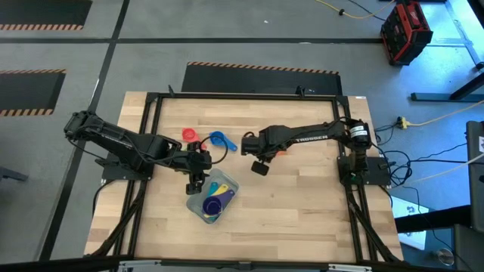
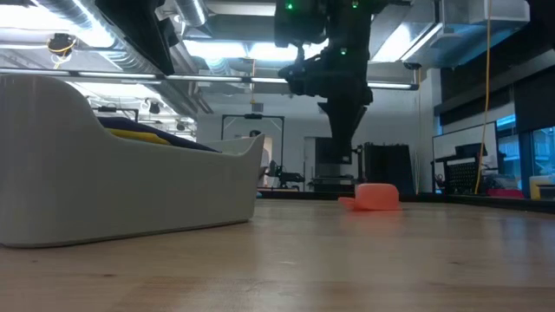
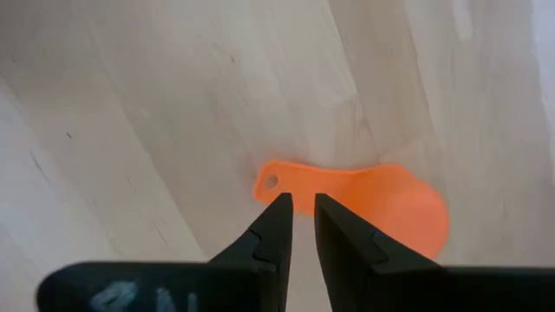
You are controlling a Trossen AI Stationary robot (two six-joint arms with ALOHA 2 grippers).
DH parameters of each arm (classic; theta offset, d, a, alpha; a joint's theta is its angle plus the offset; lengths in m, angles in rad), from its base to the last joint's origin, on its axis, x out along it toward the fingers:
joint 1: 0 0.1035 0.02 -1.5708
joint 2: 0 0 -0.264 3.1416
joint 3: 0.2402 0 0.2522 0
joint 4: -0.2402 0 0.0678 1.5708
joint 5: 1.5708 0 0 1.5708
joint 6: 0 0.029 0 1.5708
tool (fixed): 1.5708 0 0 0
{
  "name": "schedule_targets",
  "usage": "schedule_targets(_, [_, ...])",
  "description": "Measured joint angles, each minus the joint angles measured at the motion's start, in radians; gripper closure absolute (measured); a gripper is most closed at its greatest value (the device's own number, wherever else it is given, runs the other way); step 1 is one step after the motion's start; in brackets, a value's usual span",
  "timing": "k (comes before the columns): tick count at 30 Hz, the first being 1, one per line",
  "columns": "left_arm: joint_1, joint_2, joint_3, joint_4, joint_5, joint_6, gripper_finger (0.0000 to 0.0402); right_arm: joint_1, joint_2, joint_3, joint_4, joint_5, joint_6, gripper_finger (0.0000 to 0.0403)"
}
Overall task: Nest measuring cups in basket
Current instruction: Stack the orange measuring cup into the purple measuring cup in the grey bin
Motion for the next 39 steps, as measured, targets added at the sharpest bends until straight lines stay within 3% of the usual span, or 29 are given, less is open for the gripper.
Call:
schedule_targets(11, [0.0, 0.003, 0.0, 0.033, 0.0, 0.0, 0.0291, -0.004, 0.0, 0.0, -0.035, -0.04, -0.072, 0.0335])
schedule_targets(19, [0.0, 0.003, 0.0, 0.043, 0.0, 0.0, 0.0291, -0.02, 0.0, 0.0, -0.042, -0.08, -0.074, 0.0284])
schedule_targets(29, [0.0, 0.003, 0.0, 0.043, 0.0, 0.0, 0.0291, -0.044, 0.0, 0.0, -0.042, -0.079, -0.084, 0.0184])
schedule_targets(39, [0.0, 0.003, 0.0, 0.043, 0.0, 0.001, 0.0291, -0.039, 0.0, 0.0, -0.014, -0.079, -0.101, 0.017])
